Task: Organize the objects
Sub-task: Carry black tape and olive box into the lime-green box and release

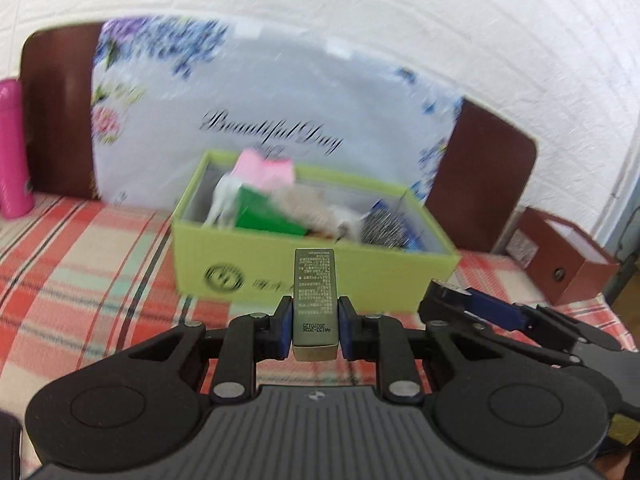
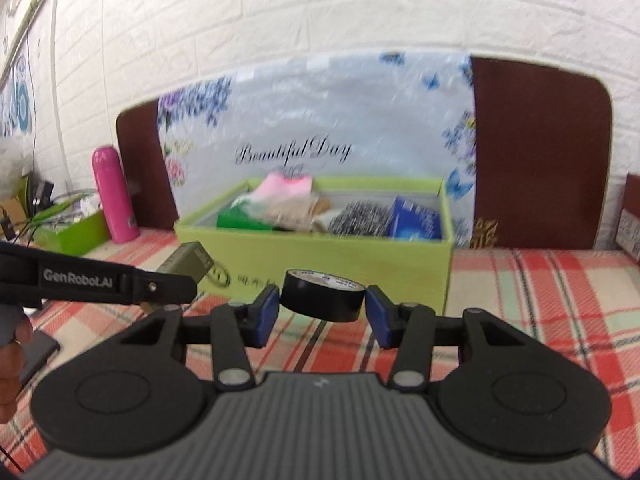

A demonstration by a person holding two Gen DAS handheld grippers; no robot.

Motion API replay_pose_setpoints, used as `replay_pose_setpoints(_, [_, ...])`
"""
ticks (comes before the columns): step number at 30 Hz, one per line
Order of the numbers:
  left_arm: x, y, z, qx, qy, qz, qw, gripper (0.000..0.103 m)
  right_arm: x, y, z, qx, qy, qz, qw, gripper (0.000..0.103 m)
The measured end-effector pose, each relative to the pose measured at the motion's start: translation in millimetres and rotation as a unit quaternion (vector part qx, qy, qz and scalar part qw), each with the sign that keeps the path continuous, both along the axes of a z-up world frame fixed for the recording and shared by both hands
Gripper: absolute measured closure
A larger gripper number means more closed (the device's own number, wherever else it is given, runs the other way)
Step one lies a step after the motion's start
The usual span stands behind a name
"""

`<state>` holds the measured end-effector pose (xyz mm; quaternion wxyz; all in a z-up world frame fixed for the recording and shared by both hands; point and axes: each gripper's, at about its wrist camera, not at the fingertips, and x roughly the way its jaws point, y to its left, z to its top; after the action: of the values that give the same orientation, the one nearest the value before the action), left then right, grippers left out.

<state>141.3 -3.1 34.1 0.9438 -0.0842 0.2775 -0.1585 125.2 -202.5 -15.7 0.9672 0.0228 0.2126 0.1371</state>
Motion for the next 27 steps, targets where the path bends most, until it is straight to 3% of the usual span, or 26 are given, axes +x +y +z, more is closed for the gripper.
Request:
replay_pose_setpoints(10, [53, -37, 45, -0.014, -0.036, -0.034, 0.9987, 0.080, 33, -18, 35, -0.017, -0.062, -0.022, 0.998, 0.056])
replay_pose_setpoints(19, [112, -52, 41, 0.001, -0.042, -0.023, 0.9988, 0.080, 97, -10, 37, -0.047, -0.083, -0.011, 0.995, 0.056])
replay_pose_setpoints(20, [117, -51, 36, -0.001, -0.049, -0.026, 0.9984, 0.078, 106, -8, 34, -0.052, -0.086, -0.006, 0.995, 0.056])
replay_pose_setpoints(21, [121, -49, 30, -0.001, -0.050, -0.024, 0.9985, 0.056, 114, -5, 30, -0.060, -0.087, 0.002, 0.994, 0.049])
replay_pose_setpoints(22, [122, -47, 24, 0.002, -0.041, -0.008, 0.9991, 0.029, 122, -1, 23, -0.073, -0.084, 0.008, 0.994, 0.031])
replay_pose_setpoints(24, [114, -36, 13, 0.002, -0.041, 0.032, 0.9986, 0.023, 127, 3, 11, -0.097, -0.078, -0.008, 0.992, 0.017])
replay_pose_setpoints(27, [94, -20, 8, -0.004, -0.056, 0.041, 0.9976, 0.023, 115, -3, -4, -0.082, -0.079, -0.015, 0.993, 0.012])
